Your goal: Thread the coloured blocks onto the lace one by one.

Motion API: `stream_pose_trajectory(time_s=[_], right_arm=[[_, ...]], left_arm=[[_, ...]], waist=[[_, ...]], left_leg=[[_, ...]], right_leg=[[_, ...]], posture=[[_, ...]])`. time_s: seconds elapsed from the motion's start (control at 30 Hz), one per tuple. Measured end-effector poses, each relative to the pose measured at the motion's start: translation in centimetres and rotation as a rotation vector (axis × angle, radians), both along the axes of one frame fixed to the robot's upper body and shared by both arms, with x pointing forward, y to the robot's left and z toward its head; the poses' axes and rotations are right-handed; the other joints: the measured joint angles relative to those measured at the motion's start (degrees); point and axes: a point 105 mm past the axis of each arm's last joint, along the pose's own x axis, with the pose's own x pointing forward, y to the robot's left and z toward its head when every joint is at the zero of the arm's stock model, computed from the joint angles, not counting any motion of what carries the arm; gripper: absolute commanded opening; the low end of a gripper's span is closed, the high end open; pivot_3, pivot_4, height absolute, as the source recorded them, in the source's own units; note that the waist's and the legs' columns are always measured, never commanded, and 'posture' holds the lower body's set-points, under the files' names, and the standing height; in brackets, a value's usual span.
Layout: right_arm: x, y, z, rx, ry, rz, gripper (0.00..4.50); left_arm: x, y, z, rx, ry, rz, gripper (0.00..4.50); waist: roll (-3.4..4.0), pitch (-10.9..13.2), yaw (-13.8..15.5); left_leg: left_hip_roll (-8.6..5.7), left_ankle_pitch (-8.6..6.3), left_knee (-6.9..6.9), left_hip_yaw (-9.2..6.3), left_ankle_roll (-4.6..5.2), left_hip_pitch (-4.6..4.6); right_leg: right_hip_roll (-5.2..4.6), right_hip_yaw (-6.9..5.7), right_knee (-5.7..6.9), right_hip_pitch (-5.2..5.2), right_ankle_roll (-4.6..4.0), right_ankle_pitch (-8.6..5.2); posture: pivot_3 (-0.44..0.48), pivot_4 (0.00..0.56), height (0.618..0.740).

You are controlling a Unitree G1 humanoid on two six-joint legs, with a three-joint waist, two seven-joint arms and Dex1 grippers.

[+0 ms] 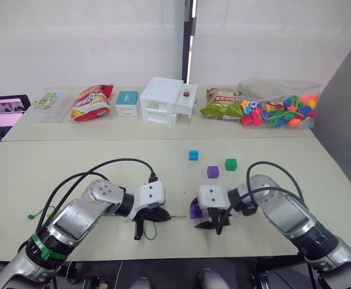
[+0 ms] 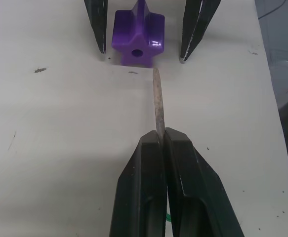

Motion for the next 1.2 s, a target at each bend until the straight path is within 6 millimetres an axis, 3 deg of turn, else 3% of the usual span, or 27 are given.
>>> stream_pose_trajectory(time_s=[0.17,1.2], right_arm=[[0.1,0.3,0.1,0.009,-0.004,-0.001,1.37],[0.1,0.3,0.0,-0.003,0.001,-0.008,1.37]], left_arm=[[0.4,0.0,0.1,0.006,-0.009,0.019,0.0],[0.7,-1.2,-0.3,0.024,0.031,0.041,0.0]], waist=[[0.0,0.0,0.01],[0.0,0.0,0.01]], left_leg=[[0.0,0.0,0.0,0.0,0.0,0.0],[0.0,0.0,0.02,0.0,0.0,0.0]], right_leg=[[0.0,0.0,0.0,0.0,0.0,0.0],[0.0,0.0,0.01,0.0,0.0,0.0]], posture=[[0.0,0.15,0.74],[0.0,0.15,0.74]])
